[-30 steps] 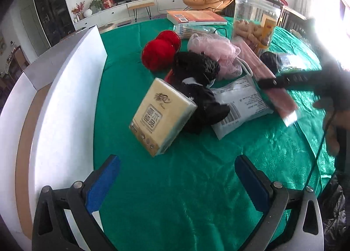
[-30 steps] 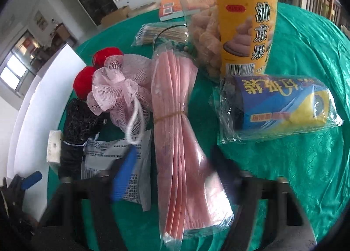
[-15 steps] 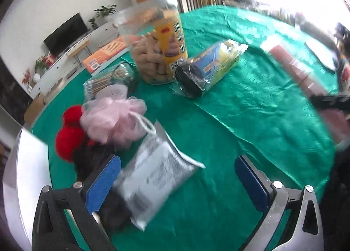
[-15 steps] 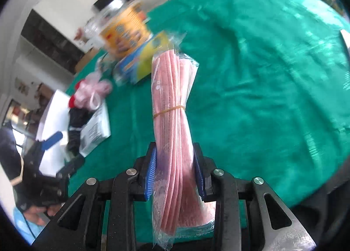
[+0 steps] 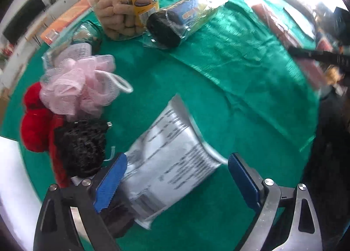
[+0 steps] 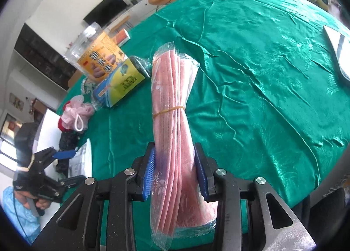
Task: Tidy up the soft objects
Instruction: 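Grasp the pink strip bundle with right tool while left tool grasps the white barcode packet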
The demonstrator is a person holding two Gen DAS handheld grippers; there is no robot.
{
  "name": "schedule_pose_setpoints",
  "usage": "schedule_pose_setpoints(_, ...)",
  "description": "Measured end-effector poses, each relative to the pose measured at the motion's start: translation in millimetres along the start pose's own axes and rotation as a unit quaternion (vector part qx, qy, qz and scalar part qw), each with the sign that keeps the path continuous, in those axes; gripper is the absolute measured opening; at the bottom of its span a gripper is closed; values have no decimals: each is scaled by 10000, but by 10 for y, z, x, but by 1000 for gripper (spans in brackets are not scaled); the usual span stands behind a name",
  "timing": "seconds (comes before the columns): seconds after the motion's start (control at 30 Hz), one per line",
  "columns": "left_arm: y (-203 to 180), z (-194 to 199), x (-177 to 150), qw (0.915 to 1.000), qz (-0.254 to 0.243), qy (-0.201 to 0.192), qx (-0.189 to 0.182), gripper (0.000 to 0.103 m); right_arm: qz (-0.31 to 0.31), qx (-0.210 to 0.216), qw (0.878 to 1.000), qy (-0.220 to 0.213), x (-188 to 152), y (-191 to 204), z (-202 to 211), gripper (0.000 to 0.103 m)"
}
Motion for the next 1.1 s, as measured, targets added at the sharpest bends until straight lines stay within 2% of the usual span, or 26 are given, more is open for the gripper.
schedule_pose_setpoints(0.07,-23,-19,-122,9991,-288,-8,307,94,159,-176,9995,220,75,-17,-88,46)
schedule_pose_setpoints(0.13,-90,-65,-247,9955,-687,-56,647,96,437,-267,9975,477,127,2,-192,59)
schedule_pose_setpoints(0.17,-128,-2,-348,9941,-805,-265,681,95,662,-325,9950,677,156,31,-272,59)
schedule_pose_setpoints(0.2,-146,11,-383,9939,-853,-264,641,92,990,-460,9911,768,194,83,-307,56)
schedule_pose_setpoints(0.23,-145,35,-397,9948,-780,-278,597,79,1259,-628,9858,921,244,110,-346,33)
schedule_pose_setpoints(0.27,-115,86,-404,9948,-613,-395,708,65,1290,-706,9846,949,306,90,-349,24)
schedule_pose_setpoints(0.33,-10,149,-353,9968,-87,-478,643,56,1242,-879,9847,846,491,22,-312,22)
schedule_pose_setpoints(0.43,164,282,-235,9938,937,-572,149,51,1337,-1054,9837,585,875,-13,-281,21)
schedule_pose_setpoints(0.5,247,447,-158,9844,1537,-731,-448,50,1347,-1103,9840,383,1159,-9,-298,22)
schedule_pose_setpoints(0.57,288,634,-145,9742,1896,-924,-804,49,1341,-1130,9836,413,1404,-34,-432,22)
schedule_pose_setpoints(0.63,311,757,-66,9671,2075,-1109,-968,49,1227,-1052,9843,712,1535,-115,-655,22)
schedule_pose_setpoints(0.7,352,811,146,9622,2222,-1226,-991,49,1067,-1036,9829,1088,1601,-227,-907,22)
schedule_pose_setpoints(0.77,409,961,56,9551,2396,-1307,-1152,49,929,-1019,9828,1231,1628,-304,-1043,22)
schedule_pose_setpoints(0.9,565,1036,137,9380,2742,-1444,-1554,49,836,-822,9883,978,1712,-295,-963,22)
schedule_pose_setpoints(1.1,919,1510,27,9057,3181,-1868,-2087,49,1137,-832,9895,314,2040,-71,-470,22)
Point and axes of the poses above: each gripper's, at about its wrist camera, not at the fingertips, and z roughly against the way its jaws point, y to its left, x to its top, the point moved 2 cm from there along -z, roughly the way its jaws point, and after that the axes turned 15 degrees about z, right-handed, at the moved point
